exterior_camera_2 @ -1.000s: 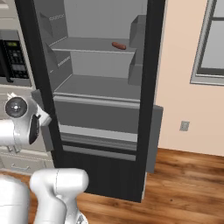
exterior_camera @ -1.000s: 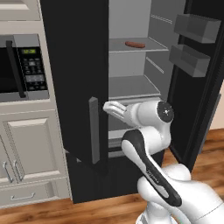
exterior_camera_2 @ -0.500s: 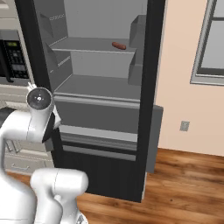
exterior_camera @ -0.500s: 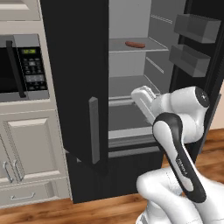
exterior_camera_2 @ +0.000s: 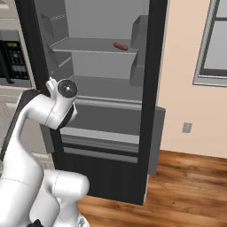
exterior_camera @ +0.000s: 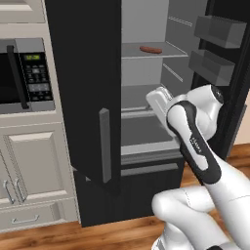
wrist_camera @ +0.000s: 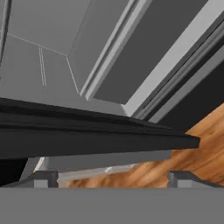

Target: Move the hot dog bun to the plate on the dining table and place the condiment next to that plate. Then navigate to the fridge and take the sausage and place it on the plate as well.

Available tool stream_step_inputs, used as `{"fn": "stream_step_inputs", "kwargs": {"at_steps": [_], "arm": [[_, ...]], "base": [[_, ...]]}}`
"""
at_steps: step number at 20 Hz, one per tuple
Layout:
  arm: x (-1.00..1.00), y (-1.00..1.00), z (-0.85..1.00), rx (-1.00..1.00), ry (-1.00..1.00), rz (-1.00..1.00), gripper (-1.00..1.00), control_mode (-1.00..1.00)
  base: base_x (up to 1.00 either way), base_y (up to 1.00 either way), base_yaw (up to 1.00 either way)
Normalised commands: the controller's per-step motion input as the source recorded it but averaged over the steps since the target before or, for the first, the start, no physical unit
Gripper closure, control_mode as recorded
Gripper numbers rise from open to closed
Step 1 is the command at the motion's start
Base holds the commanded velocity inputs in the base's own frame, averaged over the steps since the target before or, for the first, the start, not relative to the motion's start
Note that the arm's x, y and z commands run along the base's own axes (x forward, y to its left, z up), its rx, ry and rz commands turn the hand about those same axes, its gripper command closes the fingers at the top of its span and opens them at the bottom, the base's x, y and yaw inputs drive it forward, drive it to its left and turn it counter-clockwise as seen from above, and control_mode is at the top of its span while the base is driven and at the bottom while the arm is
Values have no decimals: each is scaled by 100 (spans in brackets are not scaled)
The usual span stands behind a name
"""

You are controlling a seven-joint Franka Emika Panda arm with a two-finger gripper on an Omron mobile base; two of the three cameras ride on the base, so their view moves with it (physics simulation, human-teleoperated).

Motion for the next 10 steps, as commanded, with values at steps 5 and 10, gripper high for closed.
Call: {"fn": "stream_step_inputs", "kwargs": {"at_steps": [5,10], "arm": [[86,1,-28,4,2,9,-100,-100],[58,32,-23,0,7,14,-100,-100]], "base": [[0,0,0],[0,0,0]]}}
